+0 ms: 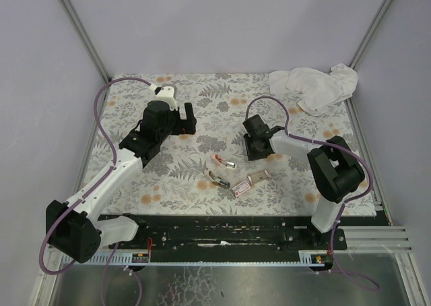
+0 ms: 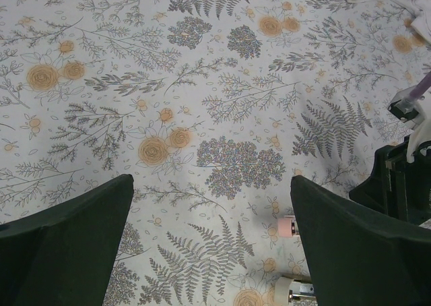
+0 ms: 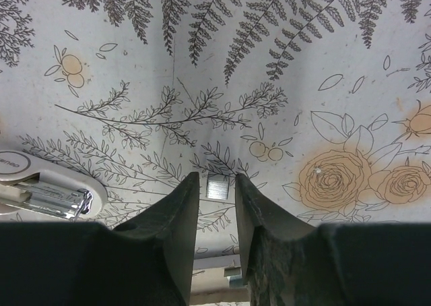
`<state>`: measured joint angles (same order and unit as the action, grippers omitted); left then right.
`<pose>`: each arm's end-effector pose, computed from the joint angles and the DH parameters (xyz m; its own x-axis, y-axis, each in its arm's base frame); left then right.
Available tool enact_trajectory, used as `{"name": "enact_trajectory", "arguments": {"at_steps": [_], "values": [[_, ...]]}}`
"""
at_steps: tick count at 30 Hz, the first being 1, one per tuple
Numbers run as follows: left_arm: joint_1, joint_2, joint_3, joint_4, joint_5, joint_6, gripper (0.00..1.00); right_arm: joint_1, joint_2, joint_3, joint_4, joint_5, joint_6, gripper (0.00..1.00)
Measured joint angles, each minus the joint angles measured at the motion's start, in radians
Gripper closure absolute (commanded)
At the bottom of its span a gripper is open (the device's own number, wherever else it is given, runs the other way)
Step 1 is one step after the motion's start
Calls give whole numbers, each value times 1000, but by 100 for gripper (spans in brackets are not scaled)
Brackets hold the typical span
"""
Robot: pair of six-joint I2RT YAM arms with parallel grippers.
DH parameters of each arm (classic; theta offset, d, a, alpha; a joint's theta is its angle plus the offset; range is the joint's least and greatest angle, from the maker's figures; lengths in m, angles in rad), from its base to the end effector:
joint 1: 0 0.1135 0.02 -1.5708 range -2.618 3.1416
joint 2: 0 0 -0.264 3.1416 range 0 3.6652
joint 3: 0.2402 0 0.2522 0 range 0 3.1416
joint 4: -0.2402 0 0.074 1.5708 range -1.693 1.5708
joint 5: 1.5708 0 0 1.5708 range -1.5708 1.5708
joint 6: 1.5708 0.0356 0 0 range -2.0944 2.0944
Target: Load the staples into the stapler
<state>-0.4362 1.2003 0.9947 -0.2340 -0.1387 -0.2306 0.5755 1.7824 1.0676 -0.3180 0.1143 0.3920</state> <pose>0.2516 -0.1119 0.3218 -0.4452 -0.0422 -0.8944 0.2088 0.9665 -0.1495 0.3007 0.1902 0.1624 -0.8536 -0.1013 -0.5110 -0.1791 0.9782 0.1052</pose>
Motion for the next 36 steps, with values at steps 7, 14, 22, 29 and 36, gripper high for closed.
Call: {"name": "enact_trajectory", "arguments": {"at_steps": [7,14,22,29,36], "values": [[0,0,0,0,0,0,0,10,7,2,-14,24,-1,68],[0,-1,0,0,0,0,0,16,17,11,-15,37,-4,68],[0,-6,0,1,0,0,0,27,20,18,-23,57,-12,71],[0,-15,0,2,0,0,0,34,22,22,-32,61,-18,78],[0,-16,0,2,0,0,0,34,23,23,-33,61,-19,81]]}}
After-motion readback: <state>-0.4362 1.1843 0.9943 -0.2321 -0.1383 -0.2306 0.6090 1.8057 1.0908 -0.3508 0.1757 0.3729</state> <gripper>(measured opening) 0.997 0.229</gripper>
